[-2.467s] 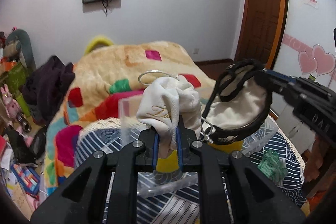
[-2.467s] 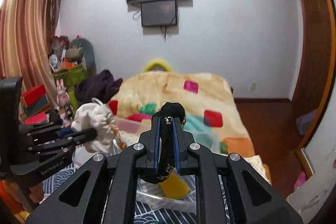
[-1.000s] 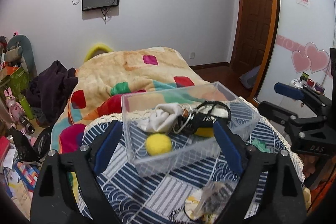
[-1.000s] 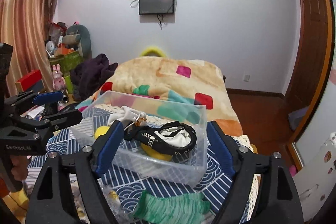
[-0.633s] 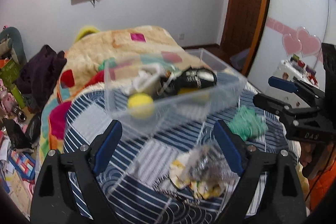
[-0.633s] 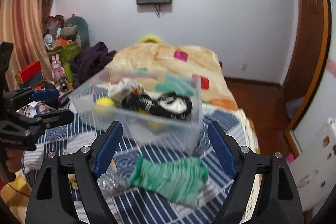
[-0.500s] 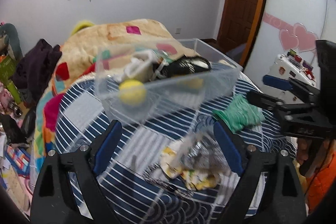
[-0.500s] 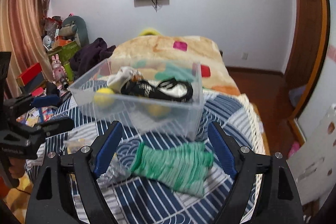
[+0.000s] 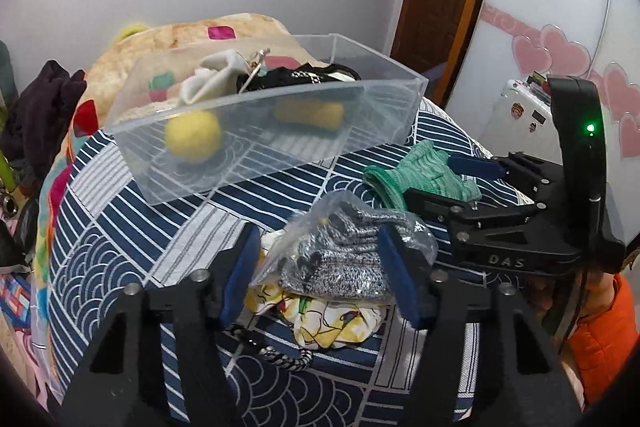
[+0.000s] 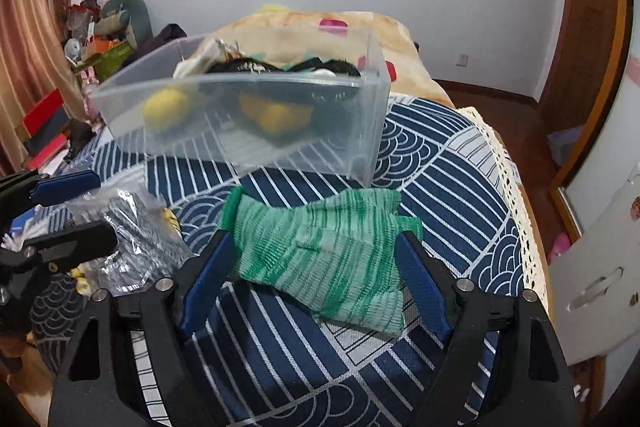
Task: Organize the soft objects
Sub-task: 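Grasp the green knitted cloth with the right tool while the left tool grasps the silver pouch, then place the green cloth and silver pouch into the clear box and open both tools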
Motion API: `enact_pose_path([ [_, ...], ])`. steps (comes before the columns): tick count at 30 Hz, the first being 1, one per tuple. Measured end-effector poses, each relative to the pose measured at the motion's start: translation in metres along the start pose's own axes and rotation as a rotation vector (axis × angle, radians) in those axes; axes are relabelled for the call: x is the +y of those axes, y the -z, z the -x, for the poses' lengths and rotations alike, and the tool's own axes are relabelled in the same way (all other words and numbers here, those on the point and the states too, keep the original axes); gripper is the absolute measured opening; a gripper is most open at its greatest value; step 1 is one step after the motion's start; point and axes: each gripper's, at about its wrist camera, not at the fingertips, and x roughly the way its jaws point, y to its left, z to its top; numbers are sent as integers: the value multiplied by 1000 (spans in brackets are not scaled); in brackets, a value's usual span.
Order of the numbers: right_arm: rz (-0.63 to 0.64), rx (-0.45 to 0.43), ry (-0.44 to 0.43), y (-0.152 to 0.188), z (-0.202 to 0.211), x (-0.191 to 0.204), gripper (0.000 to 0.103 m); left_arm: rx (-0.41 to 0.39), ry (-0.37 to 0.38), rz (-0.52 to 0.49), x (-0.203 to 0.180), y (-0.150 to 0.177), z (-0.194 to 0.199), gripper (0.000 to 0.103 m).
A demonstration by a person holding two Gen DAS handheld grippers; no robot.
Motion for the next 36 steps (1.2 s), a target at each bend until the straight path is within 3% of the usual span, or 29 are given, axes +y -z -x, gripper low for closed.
enact_pose_path([
  [6, 10, -4, 22, 4, 3, -1, 44, -26, 8, -25, -4, 9, 2, 36],
  [12, -22, -16, 14, 4, 9, -9, 25, -54, 3, -25, -2, 15, 12, 24],
  [17, -31, -37, -8, 4, 18, -8, 22, -75, -4, 9, 5, 8, 21, 18],
  [26, -14, -121, -27, -10, 42, -1, 22, -157, -40, 42, 22, -14, 48, 17],
  [36, 27, -252, -20, -53, 61, 11, 22, -277, -114, 75, 40, -55, 66, 17],
])
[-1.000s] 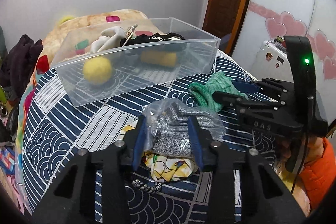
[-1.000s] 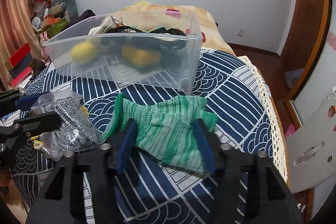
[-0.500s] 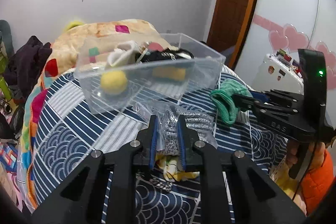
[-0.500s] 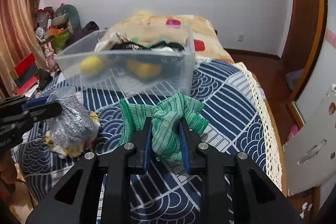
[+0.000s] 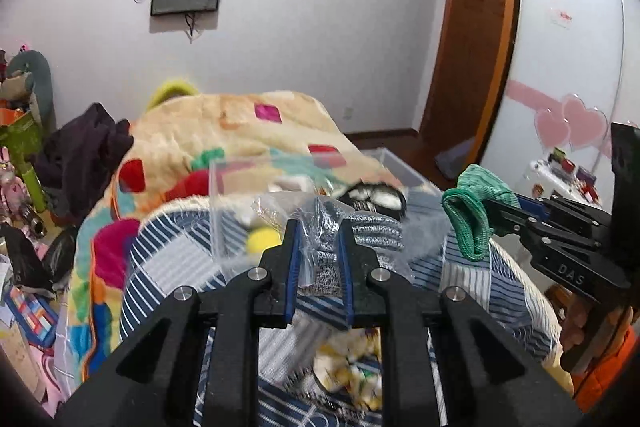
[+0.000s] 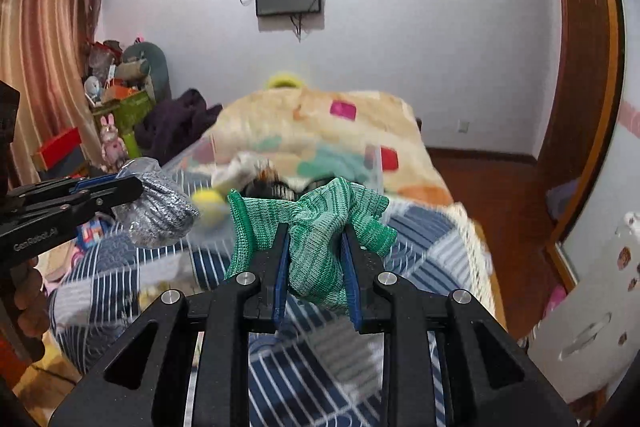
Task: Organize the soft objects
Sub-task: 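Place the green cloth and silver pouch into the clear box and open both tools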
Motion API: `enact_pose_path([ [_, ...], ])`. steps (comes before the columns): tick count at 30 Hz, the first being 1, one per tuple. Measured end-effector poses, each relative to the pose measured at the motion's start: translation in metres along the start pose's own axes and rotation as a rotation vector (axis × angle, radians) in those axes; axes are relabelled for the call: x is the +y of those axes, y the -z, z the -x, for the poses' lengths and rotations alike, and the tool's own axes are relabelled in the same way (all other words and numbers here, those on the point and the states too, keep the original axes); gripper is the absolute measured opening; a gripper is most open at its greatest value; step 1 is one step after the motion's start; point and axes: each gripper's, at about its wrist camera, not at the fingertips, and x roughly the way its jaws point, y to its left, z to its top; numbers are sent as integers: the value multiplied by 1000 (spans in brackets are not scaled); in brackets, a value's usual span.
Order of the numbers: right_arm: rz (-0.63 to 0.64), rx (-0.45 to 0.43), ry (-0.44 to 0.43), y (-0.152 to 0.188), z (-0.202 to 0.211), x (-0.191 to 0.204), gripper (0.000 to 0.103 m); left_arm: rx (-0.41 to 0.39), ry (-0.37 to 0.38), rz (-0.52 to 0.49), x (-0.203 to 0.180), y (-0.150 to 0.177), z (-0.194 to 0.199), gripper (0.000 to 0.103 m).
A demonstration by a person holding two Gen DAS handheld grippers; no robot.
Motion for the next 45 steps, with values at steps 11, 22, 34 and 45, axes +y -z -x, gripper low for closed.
enact_pose_path([
  [11, 2, -63, 5, -28, -21, 9, 22, -21, -44, 15, 7, -25, -29, 17],
  [22, 19, 41, 5, -27, -62, 16, 22, 93, -79, -10, 4, -14, -83, 17],
  [34, 12, 142, 33, -15, -75, 4, 23, 162, -72, -27, -1, -4, -107, 18],
  [45, 16, 144, 17, -20, -68, 4, 38, 158, -43, -13, 6, -4, -84, 31],
])
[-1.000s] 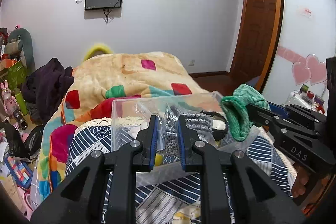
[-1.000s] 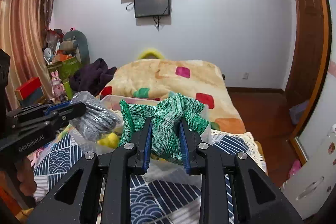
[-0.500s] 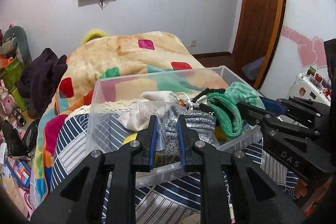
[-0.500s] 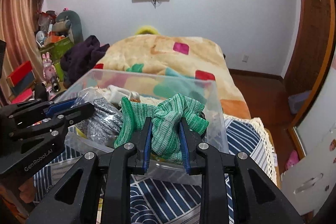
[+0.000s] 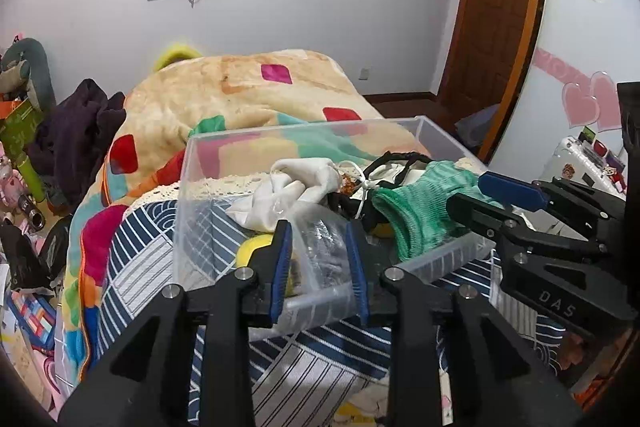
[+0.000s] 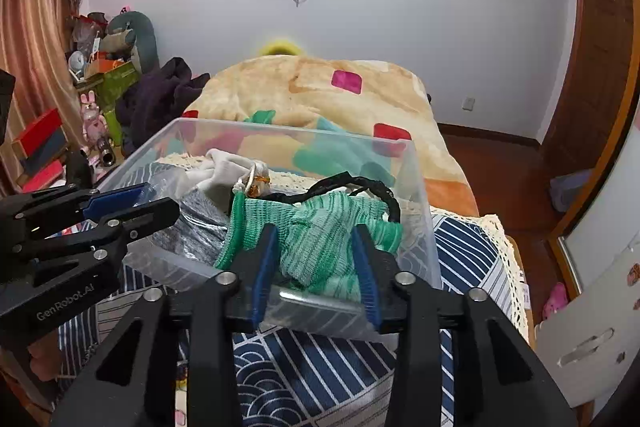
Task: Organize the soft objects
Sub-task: 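Place the green cloth and silver pouch into the clear box and open both tools, then grasp the floral scrunchie with the right tool while the left tool grasps the beaded bracelet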
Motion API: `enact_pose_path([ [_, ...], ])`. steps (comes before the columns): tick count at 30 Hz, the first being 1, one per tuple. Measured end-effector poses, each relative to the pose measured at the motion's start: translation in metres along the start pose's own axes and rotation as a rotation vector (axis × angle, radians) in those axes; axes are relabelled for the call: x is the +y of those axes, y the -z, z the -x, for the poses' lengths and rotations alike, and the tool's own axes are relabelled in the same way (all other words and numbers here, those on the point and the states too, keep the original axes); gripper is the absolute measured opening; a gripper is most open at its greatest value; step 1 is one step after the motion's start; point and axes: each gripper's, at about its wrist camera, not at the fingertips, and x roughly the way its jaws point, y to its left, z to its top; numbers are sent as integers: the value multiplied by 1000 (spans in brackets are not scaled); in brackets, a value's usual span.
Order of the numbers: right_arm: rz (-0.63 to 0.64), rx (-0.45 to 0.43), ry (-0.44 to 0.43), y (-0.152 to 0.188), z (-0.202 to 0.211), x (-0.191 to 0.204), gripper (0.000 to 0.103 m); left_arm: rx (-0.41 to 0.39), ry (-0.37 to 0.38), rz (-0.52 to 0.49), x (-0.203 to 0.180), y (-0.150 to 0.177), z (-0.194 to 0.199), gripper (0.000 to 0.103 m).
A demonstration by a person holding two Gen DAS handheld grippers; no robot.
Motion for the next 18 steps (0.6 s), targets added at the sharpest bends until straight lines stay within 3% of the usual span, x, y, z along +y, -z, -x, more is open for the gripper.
enact_pose_path([
  [2, 2, -12, 2, 0, 5, 1, 41, -16, 11, 1, 1, 0, 9, 40],
  [6, 15, -46, 2, -1, 20, 3, 48, -53, 33, 5, 2, -2, 32, 51],
  [9, 22, -80, -3, -2, 32, 5, 53, -82, 37, 10, 4, -2, 50, 71],
  [11, 26, -104, -13, -2, 39, 7, 63, -91, 31, 17, 6, 1, 60, 91],
  [13, 38, -134, -18, 1, 49, 12, 70, -88, 22, 17, 9, 5, 66, 94],
  [18, 82, -131, -44, 13, 52, 26, 71, -26, -2, 24, 19, 27, 71, 94],
])
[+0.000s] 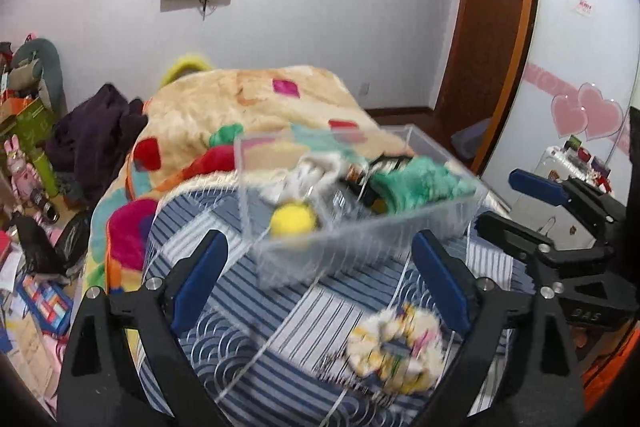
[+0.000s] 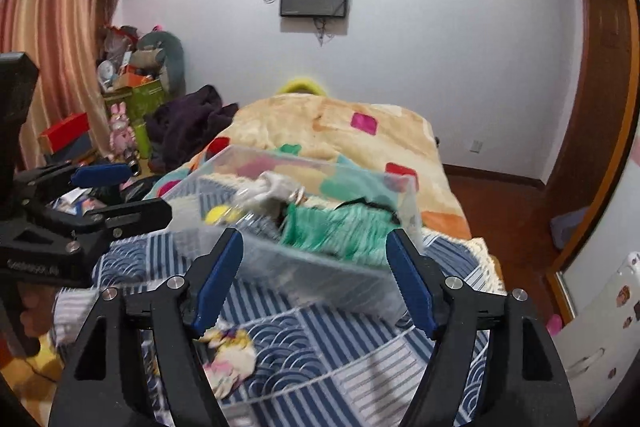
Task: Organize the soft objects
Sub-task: 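Grasp the floral scrunchie with the right tool while the left tool grasps the beaded bracelet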
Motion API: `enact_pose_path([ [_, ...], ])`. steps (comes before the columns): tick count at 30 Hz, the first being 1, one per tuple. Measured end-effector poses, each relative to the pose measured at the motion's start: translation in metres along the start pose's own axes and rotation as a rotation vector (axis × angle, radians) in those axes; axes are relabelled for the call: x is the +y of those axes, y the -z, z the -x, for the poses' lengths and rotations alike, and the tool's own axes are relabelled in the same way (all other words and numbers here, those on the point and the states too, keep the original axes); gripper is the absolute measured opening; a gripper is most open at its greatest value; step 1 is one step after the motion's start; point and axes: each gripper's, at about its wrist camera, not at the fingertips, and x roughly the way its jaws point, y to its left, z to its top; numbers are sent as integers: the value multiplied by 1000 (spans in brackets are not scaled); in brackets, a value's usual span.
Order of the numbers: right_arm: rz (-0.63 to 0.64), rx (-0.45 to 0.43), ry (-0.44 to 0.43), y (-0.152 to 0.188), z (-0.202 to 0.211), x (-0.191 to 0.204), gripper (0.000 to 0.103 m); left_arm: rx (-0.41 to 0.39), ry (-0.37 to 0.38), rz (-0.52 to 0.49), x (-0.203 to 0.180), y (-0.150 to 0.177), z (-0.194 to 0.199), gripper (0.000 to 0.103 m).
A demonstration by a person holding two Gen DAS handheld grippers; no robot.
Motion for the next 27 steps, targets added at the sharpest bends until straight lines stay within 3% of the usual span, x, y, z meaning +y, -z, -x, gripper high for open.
enact_pose_path([
  [6, 21, 36, -36, 23, -2, 20, 72, 76, -31, -5, 10, 35, -3, 94],
  [15, -22, 188, -178, 59, -29, 42, 72, 174, -77, -20, 15, 79, -17, 93],
  [19, -13, 249, -205, 69, -39, 49, 72, 217, -71, -12, 16, 90, -28, 80],
  [21, 1, 269, -204, 74, -42, 52, 72, 207, -81, -23, 15, 92, -28, 78],
  [23, 11, 285, -211, 77, -44, 53, 71, 199, -79, -37, 12, 92, -29, 69],
  [27, 15, 284, -258, 82, -43, 53, 43, 187, -72, -76, 4, 93, -30, 56],
])
